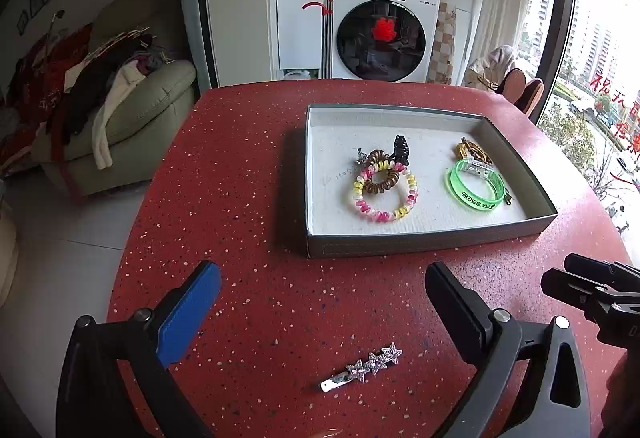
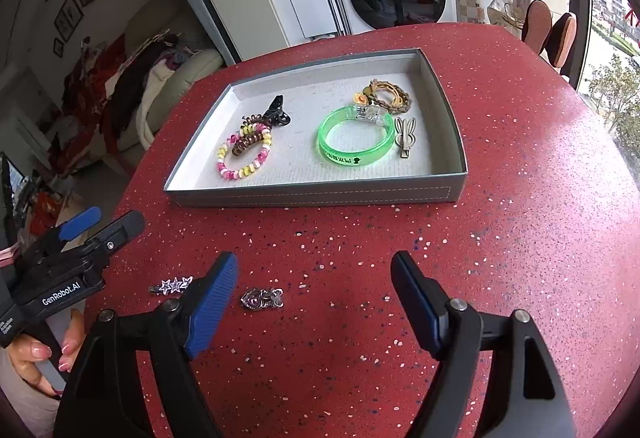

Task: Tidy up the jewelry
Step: 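Withdraw both open tools toward the star hair clip and heart pendant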

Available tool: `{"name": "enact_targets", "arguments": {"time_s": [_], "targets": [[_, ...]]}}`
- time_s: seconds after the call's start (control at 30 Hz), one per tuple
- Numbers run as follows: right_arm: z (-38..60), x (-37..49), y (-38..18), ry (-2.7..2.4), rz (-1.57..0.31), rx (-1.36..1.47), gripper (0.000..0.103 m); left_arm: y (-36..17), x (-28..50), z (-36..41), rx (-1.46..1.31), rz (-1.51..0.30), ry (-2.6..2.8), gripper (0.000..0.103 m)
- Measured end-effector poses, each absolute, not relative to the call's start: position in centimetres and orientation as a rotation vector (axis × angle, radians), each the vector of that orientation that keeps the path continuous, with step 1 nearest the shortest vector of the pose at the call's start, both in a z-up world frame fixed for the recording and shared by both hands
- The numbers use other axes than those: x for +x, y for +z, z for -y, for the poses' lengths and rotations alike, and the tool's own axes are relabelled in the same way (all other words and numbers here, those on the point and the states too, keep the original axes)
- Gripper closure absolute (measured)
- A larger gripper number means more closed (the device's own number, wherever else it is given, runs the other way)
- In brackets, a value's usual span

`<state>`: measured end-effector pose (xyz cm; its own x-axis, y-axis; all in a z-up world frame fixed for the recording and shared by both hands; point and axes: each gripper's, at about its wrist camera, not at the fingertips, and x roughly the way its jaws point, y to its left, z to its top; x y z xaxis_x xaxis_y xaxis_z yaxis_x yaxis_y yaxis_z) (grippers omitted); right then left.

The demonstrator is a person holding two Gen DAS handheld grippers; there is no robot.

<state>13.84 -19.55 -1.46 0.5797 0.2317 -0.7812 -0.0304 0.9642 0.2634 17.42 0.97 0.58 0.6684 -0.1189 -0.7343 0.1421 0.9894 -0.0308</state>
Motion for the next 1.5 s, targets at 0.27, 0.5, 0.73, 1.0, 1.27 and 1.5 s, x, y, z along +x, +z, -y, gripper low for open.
{"name": "enact_targets", "arguments": {"time_s": [0.27, 0.5, 0.73, 1.0, 1.27, 1.5], "targets": [[18.3, 12.0, -1.6, 0.197, -0.924, 0.226, 0.0, -0.4, 15.1, -2.0, 0.056, -0.851, -0.133, 0.0], [17.5, 11.1, -2.1, 0.211, -0.937, 0.225, 0.0, -1.1, 13.8, -2.0, 0.086, -0.863, -0.144, 0.0], [17.1, 10.7, -3.4, 0.189, -1.006, 0.193, 0.0, -2.8, 12.9, -2.3, 0.096, -0.907, -0.157, 0.0], [17.0, 10.5, -4.9, 0.194, -1.06, 0.166, 0.0, -4.9, 12.4, -2.9, 0.107, -0.961, -0.194, 0.0], [15.5, 11.2, -5.0, 0.228, -1.065, 0.101, 0.0, -4.8, 13.3, -2.6, 0.135, -0.951, -0.222, 0.0], [14.8, 12.4, -4.9, 0.242, -1.051, 0.057, 0.005, -4.6, 14.0, -2.4, 0.163, -0.951, -0.241, 0.0]]}}
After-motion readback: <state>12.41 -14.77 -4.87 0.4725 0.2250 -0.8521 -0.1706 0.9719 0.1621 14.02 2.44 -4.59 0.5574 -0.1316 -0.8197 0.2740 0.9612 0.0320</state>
